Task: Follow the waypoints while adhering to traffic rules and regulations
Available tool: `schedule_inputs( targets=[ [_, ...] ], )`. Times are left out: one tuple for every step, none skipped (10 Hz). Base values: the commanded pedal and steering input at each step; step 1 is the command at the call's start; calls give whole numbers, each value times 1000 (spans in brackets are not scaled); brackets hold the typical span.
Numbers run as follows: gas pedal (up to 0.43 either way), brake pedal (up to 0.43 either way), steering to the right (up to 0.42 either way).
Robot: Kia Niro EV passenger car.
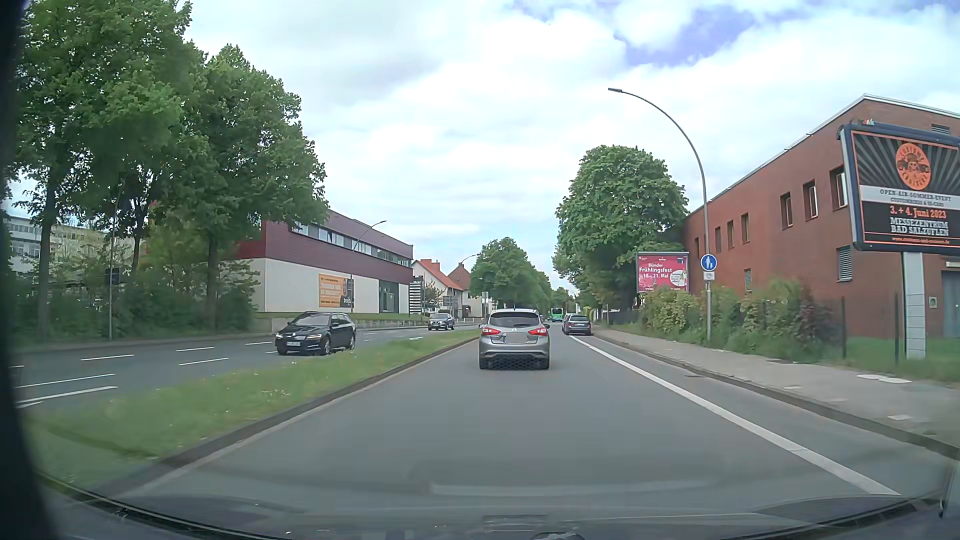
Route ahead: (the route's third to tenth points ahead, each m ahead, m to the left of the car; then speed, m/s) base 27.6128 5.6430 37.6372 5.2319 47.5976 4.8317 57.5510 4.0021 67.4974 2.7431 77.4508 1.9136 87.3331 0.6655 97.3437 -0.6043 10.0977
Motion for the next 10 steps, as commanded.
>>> schedule_inputs(
  targets=[
    [197,0,2],
    [197,0,2],
    [197,0,2],
    [197,0,2],
    [197,0,2],
    [197,0,2],
    [197,0,2],
    [197,0,3],
    [177,0,3],
    [177,0,4]
  ],
)
